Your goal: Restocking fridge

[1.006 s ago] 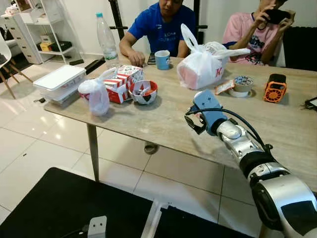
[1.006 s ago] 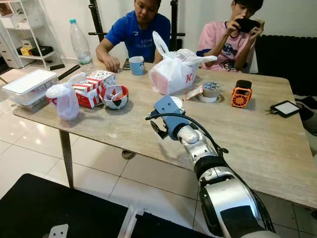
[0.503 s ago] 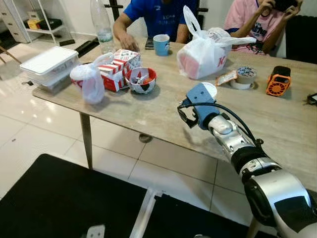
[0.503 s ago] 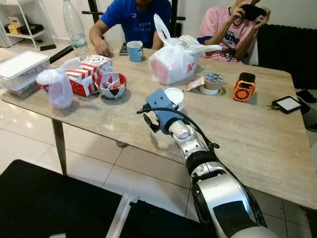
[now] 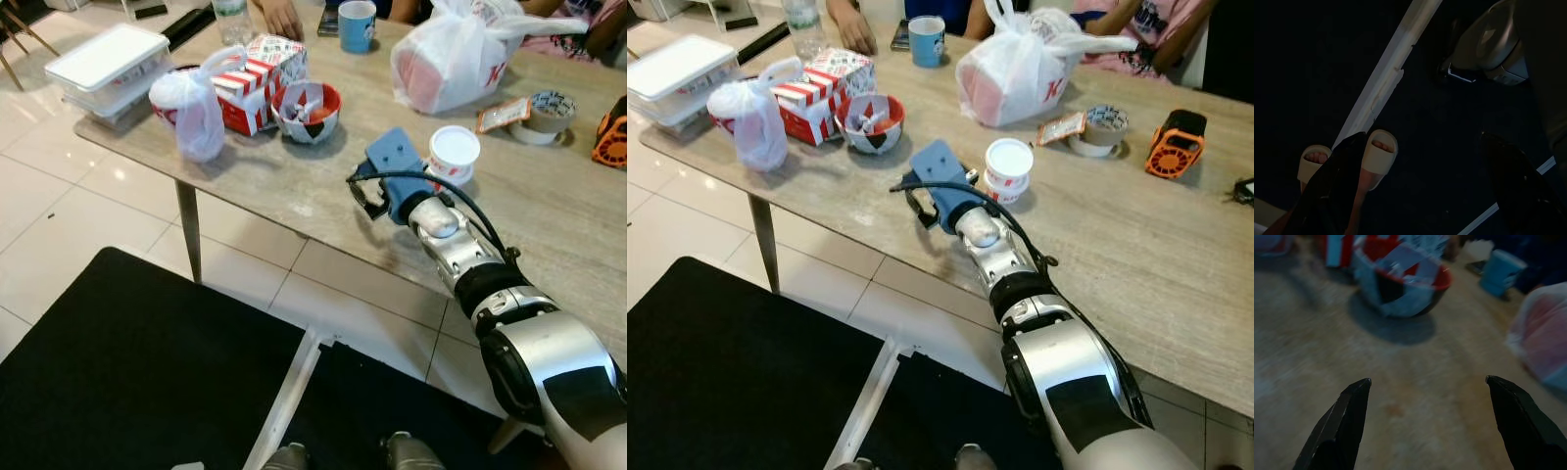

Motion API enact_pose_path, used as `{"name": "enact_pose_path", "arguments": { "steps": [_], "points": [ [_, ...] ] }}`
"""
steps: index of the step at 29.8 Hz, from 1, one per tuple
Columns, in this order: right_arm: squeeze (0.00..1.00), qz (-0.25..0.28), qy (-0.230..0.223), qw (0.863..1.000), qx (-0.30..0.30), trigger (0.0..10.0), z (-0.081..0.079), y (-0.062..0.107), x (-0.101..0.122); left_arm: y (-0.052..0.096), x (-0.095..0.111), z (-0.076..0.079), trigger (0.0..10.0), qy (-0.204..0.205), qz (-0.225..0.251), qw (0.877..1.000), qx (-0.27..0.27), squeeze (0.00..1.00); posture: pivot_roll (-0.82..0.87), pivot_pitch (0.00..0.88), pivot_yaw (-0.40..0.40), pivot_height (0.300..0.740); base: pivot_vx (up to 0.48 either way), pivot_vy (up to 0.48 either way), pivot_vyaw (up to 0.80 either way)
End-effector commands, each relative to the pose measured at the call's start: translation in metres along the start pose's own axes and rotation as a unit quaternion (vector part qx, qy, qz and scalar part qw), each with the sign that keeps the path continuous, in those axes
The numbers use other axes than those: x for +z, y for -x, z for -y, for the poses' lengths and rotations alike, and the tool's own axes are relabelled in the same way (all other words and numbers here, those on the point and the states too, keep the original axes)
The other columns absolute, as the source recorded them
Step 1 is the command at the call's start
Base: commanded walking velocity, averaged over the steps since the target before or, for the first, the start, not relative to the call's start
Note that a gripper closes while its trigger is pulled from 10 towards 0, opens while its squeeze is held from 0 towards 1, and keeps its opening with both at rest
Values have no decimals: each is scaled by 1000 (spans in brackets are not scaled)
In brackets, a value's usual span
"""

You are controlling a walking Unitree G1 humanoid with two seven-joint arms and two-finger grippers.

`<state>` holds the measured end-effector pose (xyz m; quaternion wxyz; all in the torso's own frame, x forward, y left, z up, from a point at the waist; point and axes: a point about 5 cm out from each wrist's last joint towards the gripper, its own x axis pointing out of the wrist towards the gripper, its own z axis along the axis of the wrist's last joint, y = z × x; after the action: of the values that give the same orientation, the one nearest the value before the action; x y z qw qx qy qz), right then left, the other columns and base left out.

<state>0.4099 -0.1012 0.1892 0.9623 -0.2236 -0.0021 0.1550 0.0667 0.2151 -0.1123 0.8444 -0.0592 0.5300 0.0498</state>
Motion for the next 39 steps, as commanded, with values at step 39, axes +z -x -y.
{"name": "enact_pose_path", "arguments": {
  "steps": [39],
  "points": [
    [0, -65, 24, 988, -135, 10000, 45, 16, -32, -2, 2, 5, 10000, -19, -6, 1000, -16, 0, 45, 232, 7, 740, 0, 0, 0]
  ]
}}
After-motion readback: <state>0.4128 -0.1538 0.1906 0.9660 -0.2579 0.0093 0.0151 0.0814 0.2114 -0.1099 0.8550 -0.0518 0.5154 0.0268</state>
